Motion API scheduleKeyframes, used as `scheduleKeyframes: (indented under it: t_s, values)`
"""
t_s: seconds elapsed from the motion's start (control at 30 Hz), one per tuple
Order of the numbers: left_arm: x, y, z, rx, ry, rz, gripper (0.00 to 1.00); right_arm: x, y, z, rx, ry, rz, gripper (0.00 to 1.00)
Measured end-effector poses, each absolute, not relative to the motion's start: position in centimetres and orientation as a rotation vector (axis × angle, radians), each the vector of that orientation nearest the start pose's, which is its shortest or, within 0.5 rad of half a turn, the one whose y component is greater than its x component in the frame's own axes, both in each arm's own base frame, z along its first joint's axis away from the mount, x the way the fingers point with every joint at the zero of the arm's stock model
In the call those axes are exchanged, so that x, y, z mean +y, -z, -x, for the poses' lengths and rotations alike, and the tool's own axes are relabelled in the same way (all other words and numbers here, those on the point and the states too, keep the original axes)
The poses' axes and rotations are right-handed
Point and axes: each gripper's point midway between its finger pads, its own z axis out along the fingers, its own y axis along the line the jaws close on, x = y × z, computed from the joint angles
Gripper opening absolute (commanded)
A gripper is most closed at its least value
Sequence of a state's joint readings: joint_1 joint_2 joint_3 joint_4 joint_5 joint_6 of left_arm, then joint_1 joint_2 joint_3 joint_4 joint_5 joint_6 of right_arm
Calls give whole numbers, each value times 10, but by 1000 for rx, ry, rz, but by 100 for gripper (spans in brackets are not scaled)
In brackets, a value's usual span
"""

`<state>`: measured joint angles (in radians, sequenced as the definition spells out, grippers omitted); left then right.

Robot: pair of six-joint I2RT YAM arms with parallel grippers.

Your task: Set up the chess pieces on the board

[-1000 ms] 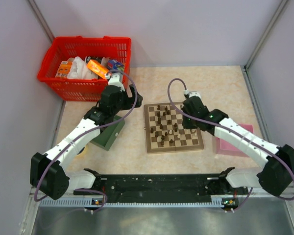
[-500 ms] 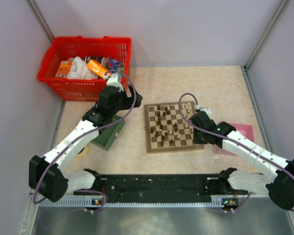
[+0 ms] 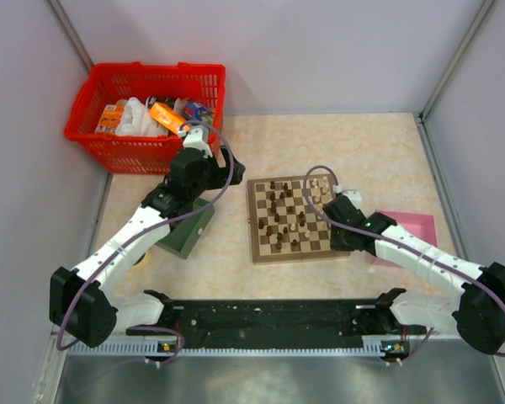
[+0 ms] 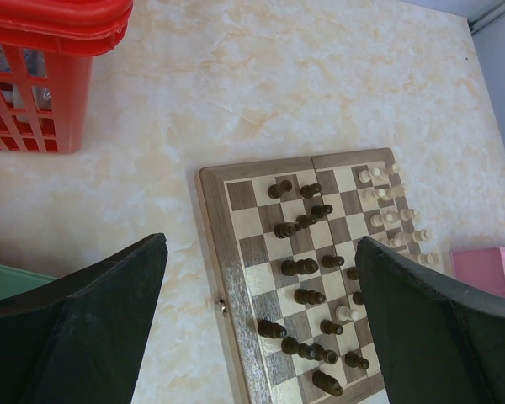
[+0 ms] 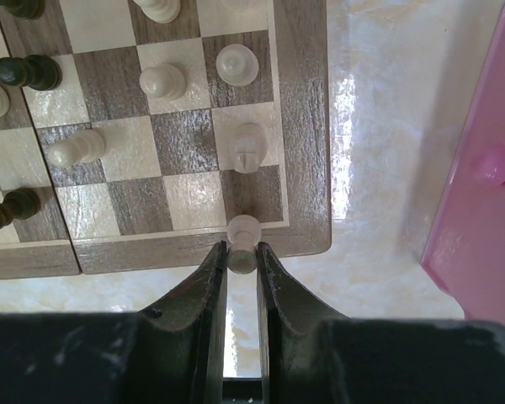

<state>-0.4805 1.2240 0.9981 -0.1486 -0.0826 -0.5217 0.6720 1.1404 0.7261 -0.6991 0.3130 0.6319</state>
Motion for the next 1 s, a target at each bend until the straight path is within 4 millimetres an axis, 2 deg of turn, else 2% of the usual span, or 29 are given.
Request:
scheduleKeyframes:
  t_s: [0.43, 0.8, 1.0]
  values:
    - [-194, -243, -355, 1976, 597, 93, 99, 116, -61, -209, 2577, -24, -93, 10]
    - [-196, -245, -355, 1968, 608, 94, 99, 115, -62, -216, 2557, -33, -121, 11]
    - [-196, -246, -355, 1967, 611, 92, 99, 113, -62, -217, 2556, -29, -128, 19]
